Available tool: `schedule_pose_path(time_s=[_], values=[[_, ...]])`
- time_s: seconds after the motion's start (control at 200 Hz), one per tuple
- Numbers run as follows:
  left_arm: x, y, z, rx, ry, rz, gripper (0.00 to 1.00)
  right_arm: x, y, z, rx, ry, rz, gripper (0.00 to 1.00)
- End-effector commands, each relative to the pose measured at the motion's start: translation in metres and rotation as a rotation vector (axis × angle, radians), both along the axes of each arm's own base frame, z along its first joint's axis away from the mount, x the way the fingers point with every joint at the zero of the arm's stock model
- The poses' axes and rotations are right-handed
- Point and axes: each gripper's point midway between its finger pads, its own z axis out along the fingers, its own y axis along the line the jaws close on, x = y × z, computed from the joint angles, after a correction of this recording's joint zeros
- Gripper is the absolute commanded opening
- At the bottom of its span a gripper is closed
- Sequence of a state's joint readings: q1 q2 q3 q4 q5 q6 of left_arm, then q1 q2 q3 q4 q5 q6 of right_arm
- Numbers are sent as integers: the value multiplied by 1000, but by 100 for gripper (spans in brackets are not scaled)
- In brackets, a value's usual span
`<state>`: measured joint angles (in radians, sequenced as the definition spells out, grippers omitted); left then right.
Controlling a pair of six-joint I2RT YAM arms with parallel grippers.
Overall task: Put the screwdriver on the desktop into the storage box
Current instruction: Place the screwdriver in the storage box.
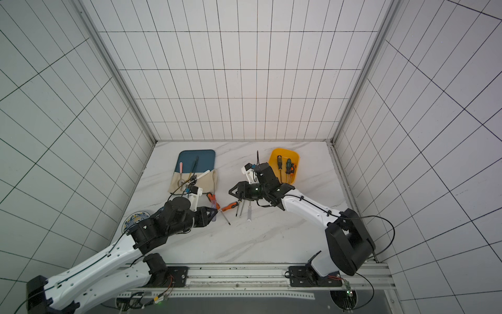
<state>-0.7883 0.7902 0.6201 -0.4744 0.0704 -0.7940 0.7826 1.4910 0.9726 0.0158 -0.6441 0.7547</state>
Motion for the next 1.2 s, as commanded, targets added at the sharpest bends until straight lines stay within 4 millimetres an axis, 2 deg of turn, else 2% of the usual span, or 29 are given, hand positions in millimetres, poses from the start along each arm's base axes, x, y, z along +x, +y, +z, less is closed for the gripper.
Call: schedule_pose_path(time_s=[0.0, 0.29, 0.55, 0.724, 0.984, 1.194], values=[[0, -10, 18, -67, -64, -56, 0, -16, 25, 25, 96, -14, 99, 48], [2, -8, 21, -86, -71, -53, 0, -26, 47, 38, 181, 5, 164, 46], [2, 8, 20, -87, -69, 1, 0, -28, 39, 47, 186, -35, 149, 49], [2, 17, 22, -103, -78, 26, 0, -33, 36, 60, 217, -52, 159, 49], [2, 3, 22, -137, -60, -31, 0, -43, 45, 73, 271, -54, 219, 50], [-1, -10, 26, -156, -50, -100, 0, -45, 53, 66, 261, -34, 240, 50]])
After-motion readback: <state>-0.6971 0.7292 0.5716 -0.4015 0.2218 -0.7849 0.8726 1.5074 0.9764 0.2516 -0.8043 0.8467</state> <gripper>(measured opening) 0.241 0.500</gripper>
